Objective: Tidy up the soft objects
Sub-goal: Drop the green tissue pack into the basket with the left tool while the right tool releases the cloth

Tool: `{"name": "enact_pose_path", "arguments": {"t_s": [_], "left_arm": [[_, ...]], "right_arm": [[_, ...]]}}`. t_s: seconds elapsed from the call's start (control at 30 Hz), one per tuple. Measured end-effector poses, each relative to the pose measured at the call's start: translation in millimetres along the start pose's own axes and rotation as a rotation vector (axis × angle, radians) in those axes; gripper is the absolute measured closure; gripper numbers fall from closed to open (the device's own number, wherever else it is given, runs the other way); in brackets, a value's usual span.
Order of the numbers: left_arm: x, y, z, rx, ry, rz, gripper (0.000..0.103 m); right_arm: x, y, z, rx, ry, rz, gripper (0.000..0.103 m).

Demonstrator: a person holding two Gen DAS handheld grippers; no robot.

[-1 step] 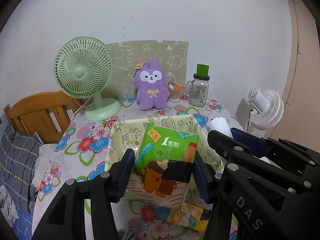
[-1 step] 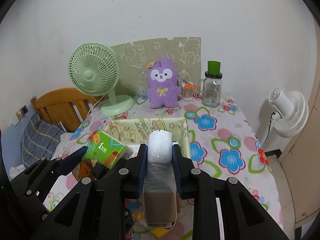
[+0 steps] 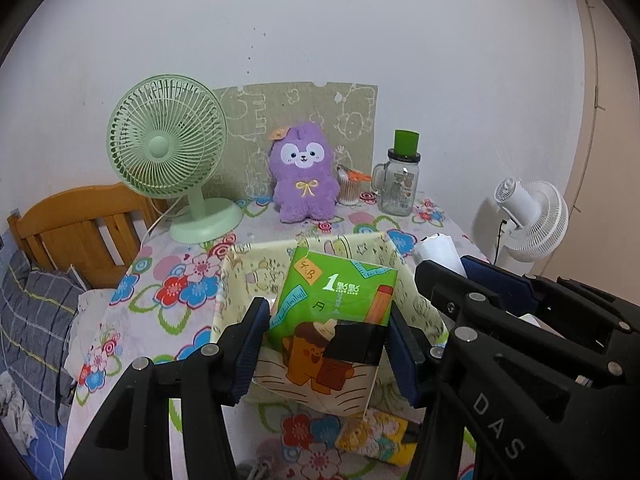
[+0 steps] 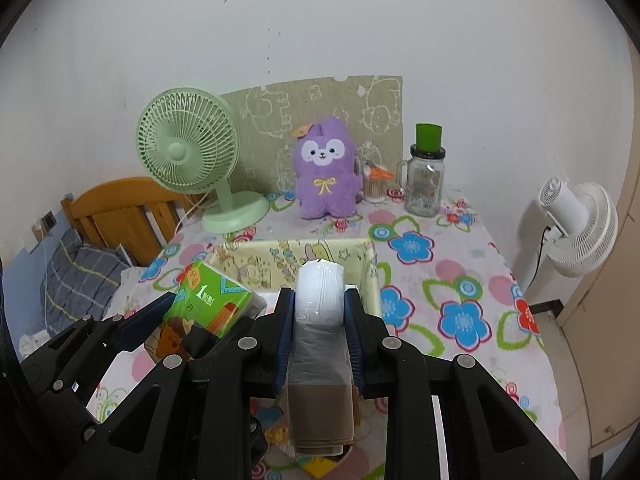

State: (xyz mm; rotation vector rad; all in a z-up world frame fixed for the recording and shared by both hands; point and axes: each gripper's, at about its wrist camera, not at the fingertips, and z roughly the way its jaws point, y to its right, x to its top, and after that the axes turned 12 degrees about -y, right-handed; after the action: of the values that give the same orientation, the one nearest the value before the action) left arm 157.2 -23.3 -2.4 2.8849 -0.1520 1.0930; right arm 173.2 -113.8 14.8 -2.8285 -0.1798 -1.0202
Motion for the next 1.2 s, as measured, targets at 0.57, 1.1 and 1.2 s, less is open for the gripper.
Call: {"name": "enact_pose_path", "arguments": {"t_s": [0.57,1.1,1.2], "left_arm": [[37,-17,31,0.003,0.001,-0.012,0.045],[35,-31,68,-0.013,-0.083,-0.047,0.012],[35,-34,69,-0.012,-0.086,-0.049,0.01]], "right_arm": [[37,-2,33,0.009,0.006,0.008,0.075],[41,-7,76,0.051,-0.07,-0.01,0.075],[42,-10,81,0.067,-0.074,-0.02,0.075]]}}
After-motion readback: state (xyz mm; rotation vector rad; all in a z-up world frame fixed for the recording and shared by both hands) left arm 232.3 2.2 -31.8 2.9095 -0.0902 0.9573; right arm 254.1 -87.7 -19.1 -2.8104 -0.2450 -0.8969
